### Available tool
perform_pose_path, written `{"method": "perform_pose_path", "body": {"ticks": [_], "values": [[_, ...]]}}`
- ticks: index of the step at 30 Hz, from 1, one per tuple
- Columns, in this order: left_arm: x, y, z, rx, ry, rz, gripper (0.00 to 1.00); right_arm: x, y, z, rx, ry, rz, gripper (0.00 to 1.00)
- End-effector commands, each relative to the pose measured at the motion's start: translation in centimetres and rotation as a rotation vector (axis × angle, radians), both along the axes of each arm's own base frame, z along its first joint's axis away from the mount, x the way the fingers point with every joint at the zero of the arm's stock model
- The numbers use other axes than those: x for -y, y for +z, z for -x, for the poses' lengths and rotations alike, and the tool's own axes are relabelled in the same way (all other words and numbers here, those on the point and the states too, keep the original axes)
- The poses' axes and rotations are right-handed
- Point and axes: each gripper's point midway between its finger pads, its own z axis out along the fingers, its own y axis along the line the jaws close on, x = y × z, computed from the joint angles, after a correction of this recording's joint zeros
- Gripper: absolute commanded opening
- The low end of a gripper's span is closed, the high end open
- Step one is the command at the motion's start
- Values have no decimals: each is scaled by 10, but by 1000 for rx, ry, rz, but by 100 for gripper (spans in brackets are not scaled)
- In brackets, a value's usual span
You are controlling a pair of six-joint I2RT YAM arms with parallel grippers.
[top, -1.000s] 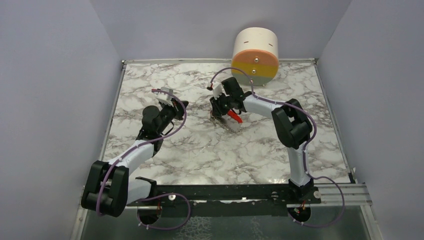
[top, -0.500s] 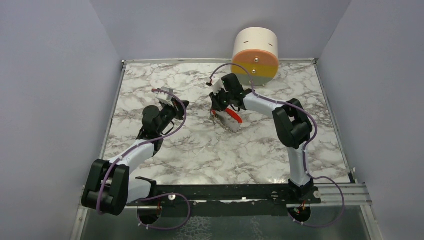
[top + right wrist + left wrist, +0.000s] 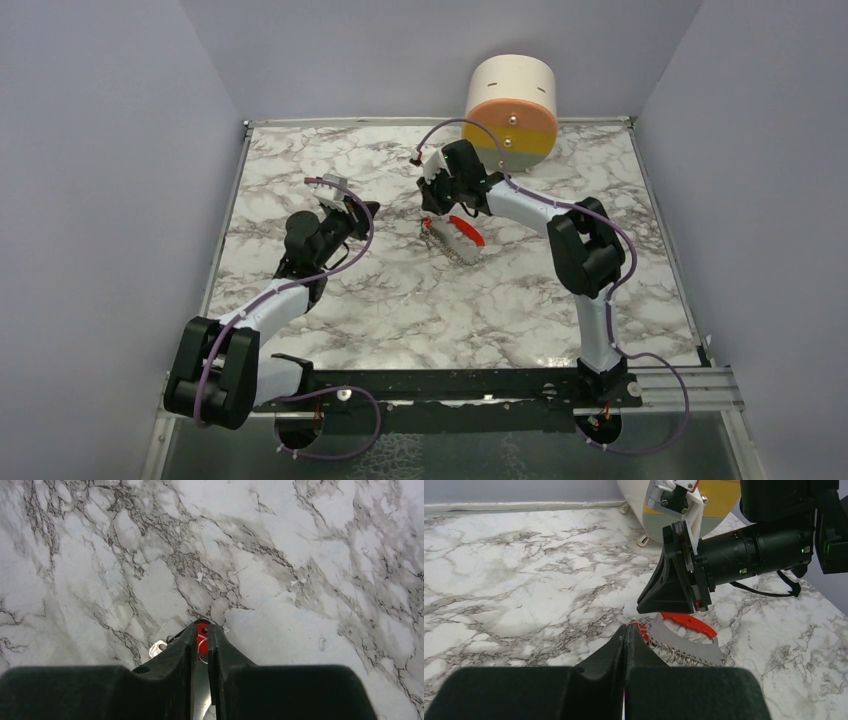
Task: Remove the keys from the keyring
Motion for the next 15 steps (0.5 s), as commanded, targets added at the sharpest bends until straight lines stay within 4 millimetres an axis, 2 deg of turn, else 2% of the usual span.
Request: {"method": "perform_pose_path", "body": {"ticks": [1,8,15], "values": [[4,9,1,32,-25,17,0,1,-9,-2,-10,8,26,13],[4,10,1,32,-27,18,0,3,-26,10,-69,36,49,15],[5,9,2,31,-32,19,0,12,-24,0,-14,-23,67,15]]}}
